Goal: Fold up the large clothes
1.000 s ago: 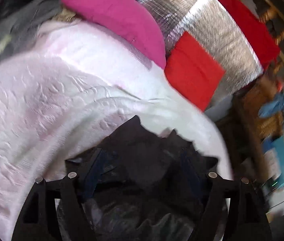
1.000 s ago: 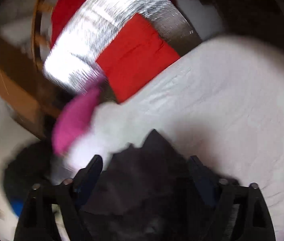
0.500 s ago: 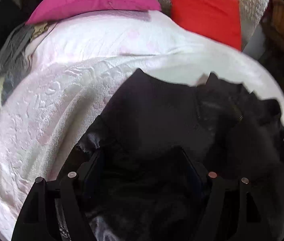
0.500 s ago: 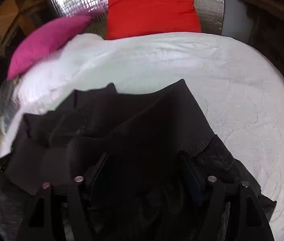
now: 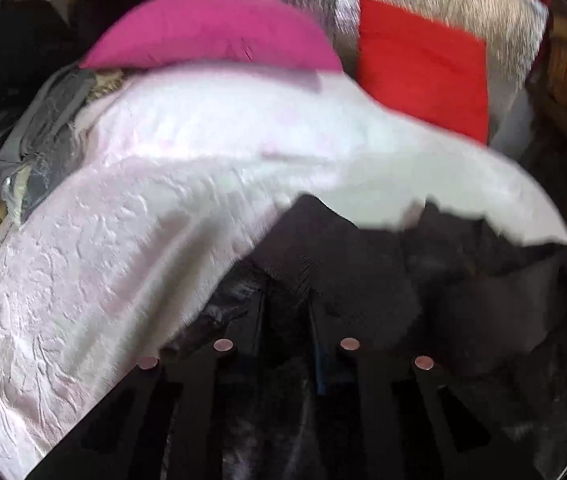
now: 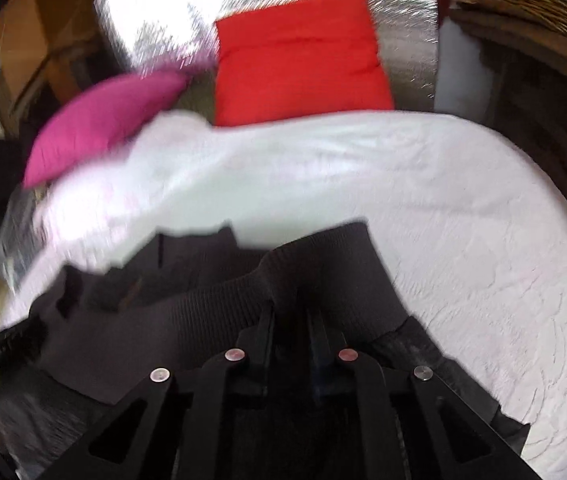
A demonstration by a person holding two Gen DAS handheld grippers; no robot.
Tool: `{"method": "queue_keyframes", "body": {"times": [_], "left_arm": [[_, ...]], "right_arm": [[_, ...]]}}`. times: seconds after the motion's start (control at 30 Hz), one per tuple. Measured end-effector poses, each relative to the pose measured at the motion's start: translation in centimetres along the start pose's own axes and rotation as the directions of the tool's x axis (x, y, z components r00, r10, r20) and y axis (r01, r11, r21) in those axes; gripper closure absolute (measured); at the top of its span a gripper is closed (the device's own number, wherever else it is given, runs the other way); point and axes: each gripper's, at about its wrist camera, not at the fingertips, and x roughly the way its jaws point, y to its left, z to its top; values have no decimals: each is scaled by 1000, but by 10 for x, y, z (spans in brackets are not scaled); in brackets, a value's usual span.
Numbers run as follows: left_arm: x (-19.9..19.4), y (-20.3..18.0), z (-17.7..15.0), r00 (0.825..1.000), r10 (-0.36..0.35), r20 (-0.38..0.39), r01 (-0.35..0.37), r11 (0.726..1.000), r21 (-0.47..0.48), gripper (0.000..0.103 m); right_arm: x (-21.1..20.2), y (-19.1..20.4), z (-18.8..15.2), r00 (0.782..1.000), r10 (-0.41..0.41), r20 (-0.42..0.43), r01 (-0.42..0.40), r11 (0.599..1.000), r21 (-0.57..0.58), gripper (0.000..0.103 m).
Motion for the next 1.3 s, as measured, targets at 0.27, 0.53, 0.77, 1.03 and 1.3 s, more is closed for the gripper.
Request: {"method": "queue_keyframes", "body": {"times": [0.27, 0.53, 0.77, 1.03, 1.3], "left_arm": [[20, 29, 9, 999, -21, 47, 28, 987, -155, 83], [43, 42, 8, 998, -43, -55, 27, 964, -265, 59], [17, 59, 8, 997, -46, -69, 25, 958, -287, 41], [-15, 79, -8, 994, 58, -93, -82, 955, -284, 34], [-29, 75, -38, 986, 91, -139, -122, 964, -234, 33]], "right_arm": [[8, -33, 7, 991, 17, 134, -39, 985, 168, 95], [34, -61, 16, 994, 102, 48, -112, 954, 278, 98], [11, -61, 31, 990, 144, 0, -141, 964, 226, 97], [23, -79, 25, 988, 115, -100, -89, 969, 233, 96], [-4, -106, 29, 970, 237, 57, -241, 897, 371, 0]]}}
